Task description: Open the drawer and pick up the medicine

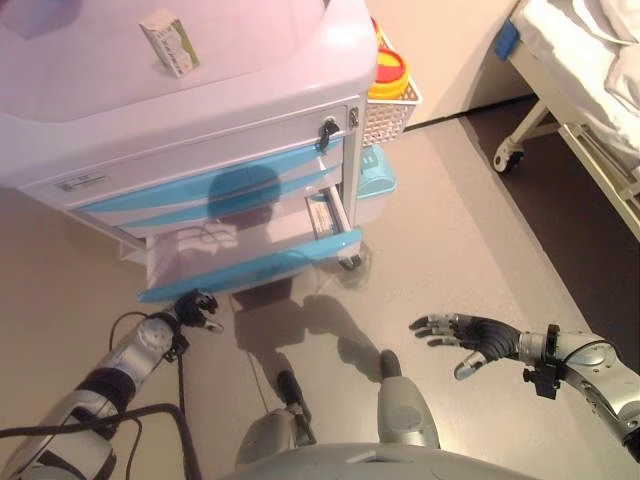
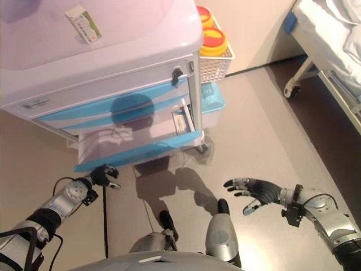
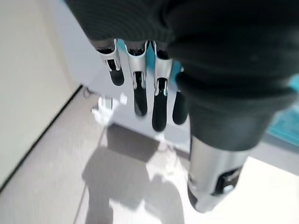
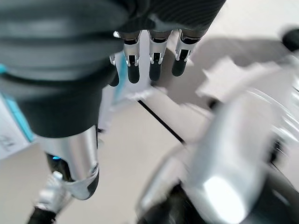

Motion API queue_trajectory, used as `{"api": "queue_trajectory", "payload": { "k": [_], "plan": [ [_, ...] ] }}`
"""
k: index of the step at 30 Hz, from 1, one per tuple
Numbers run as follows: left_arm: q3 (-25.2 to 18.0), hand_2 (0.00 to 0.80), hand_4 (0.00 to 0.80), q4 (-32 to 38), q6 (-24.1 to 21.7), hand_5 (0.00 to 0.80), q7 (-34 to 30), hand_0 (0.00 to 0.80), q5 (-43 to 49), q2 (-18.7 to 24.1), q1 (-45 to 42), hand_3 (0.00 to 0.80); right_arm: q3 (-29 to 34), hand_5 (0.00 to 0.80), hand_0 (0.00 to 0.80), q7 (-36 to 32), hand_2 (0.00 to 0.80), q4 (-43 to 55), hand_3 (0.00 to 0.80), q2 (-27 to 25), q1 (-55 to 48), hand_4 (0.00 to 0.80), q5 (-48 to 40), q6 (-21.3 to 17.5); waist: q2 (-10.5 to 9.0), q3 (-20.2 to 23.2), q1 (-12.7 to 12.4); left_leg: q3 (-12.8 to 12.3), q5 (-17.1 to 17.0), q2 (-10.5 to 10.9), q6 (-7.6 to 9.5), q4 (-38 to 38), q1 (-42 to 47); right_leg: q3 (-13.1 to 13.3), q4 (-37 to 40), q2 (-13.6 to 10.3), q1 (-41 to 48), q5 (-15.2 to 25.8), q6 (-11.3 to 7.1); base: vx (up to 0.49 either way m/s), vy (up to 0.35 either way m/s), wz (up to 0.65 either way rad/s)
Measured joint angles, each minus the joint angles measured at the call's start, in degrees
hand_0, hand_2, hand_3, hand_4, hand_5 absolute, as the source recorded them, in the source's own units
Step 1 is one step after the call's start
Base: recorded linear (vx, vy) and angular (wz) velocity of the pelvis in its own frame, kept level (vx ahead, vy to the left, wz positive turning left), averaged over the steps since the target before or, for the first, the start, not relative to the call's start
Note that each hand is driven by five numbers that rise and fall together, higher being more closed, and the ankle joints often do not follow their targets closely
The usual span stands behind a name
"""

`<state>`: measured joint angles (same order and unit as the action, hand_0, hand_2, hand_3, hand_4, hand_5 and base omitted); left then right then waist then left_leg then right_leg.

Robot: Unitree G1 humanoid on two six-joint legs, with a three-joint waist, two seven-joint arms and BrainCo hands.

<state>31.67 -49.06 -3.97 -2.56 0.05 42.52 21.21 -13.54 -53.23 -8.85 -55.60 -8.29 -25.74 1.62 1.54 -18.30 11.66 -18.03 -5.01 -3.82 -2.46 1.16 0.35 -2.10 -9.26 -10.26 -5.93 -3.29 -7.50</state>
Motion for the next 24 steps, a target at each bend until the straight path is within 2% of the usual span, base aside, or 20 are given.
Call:
{"api": "queue_trajectory", "payload": {
  "k": [5,9,16,24],
  "plan": [
    [0.0,0.0,0.0,-3.8,-0.3,0.0,1.0,0.0,-0.5,2.1,4.1,0.0,-0.8,0.0,0.0,0.0,0.0,-5.9,0.0,-1.0,-0.7,0.0,-0.3,0.4,-0.38,-1.3,1.8,-0.1,-0.1,0.0,-0.07,-0.1,-0.3,0.2,-0.9,0.0,-0.9,0.1,0.14,-0.019,0.031,-0.07],
    [0.0,0.0,0.0,-5.7,-0.6,0.0,1.3,0.0,-1.6,2.2,6.8,0.0,-1.5,0.0,0.0,0.2,0.0,-6.8,0.0,-0.5,-0.5,0.0,-0.4,0.4,-0.37,-1.6,2.6,-0.2,0.0,0.0,-0.22,-0.2,-0.3,0.5,-1.6,0.0,-1.7,0.1,0.14,-0.027,0.041,-0.09],
    [0.0,0.0,0.0,-10.0,-1.3,0.0,2.3,0.0,-3.7,2.3,12.0,0.0,-5.4,0.0,0.0,3.2,0.0,-10.6,0.0,5.5,1.8,0.0,-4.0,0.2,-0.32,-3.2,3.5,-0.2,0.3,0.1,-0.32,-1.1,-1.1,1.9,-3.5,0.0,-3.8,-0.1,0.16,-0.025,0.062,-0.1],
    [0.0,0.0,0.0,-13.1,-1.6,0.0,2.2,0.0,-5.2,2.3,15.9,0.0,-5.6,0.0,0.0,5.3,0.0,-12.2,0.0,7.3,1.8,0.0,-4.6,-2.1,-0.15,-4.1,4.5,-0.2,0.3,-0.1,-0.36,-2.2,-2.1,2.2,-4.9,0.1,-5.0,-0.2,0.52,-0.002,0.004,-0.01]
  ]
}}
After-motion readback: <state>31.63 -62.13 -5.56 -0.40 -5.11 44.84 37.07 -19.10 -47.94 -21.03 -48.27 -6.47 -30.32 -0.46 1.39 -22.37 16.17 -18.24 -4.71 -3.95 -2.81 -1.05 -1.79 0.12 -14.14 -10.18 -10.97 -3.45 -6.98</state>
